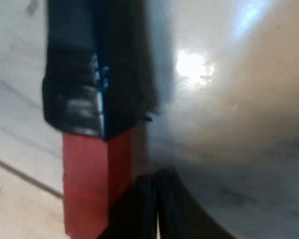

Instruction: Put the handle in the coffee machine

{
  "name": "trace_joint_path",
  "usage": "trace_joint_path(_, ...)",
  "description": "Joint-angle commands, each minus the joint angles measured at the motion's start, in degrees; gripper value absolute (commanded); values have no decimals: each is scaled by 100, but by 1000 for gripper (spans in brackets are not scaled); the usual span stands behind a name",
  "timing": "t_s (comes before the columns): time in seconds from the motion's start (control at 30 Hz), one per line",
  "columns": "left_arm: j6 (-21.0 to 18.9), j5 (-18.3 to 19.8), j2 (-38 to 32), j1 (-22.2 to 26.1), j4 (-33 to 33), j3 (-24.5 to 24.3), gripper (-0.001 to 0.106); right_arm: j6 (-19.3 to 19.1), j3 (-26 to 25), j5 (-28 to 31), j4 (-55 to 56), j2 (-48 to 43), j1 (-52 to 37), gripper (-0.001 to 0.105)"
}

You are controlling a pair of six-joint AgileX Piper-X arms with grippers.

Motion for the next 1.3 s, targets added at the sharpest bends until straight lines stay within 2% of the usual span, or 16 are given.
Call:
trace_joint_path(0.03, 28, -321, -2, 4, -5, -16, 75, 247, 15, 34, -204, 34, 170, 0)
trace_joint_path(0.1, 28, -604, -2, 24, -5, -16, 75, 385, 15, 33, -429, 81, 308, 0)
trace_joint_path(0.23, 18, -620, -2, 118, -5, -16, 75, 512, 15, 33, -595, 145, 363, 0)
trace_joint_path(0.4, 9, -604, -2, 201, 83, -16, 75, 792, 15, 33, -1415, 445, 362, 0)
trace_joint_path(0.6, 30, -604, -2, 201, 163, -16, 75, 840, -42, 33, -1926, 537, 362, 0)
trace_joint_path(0.7, 30, -604, -2, 201, 207, -60, 75, 837, -238, 33, -1924, 696, 362, 0)
trace_joint_path(0.83, 30, -604, -2, 201, 509, -378, 75, 837, -566, -59, -1988, 1041, 362, 0)
trace_joint_path(1.07, 73, -604, -2, 201, 628, -817, 75, 837, -1278, -139, -2101, 1685, 362, 0)
trace_joint_path(1.3, 73, -604, -17, 201, 860, -979, 75, 837, -1840, -5, -2303, 2233, 362, 0)
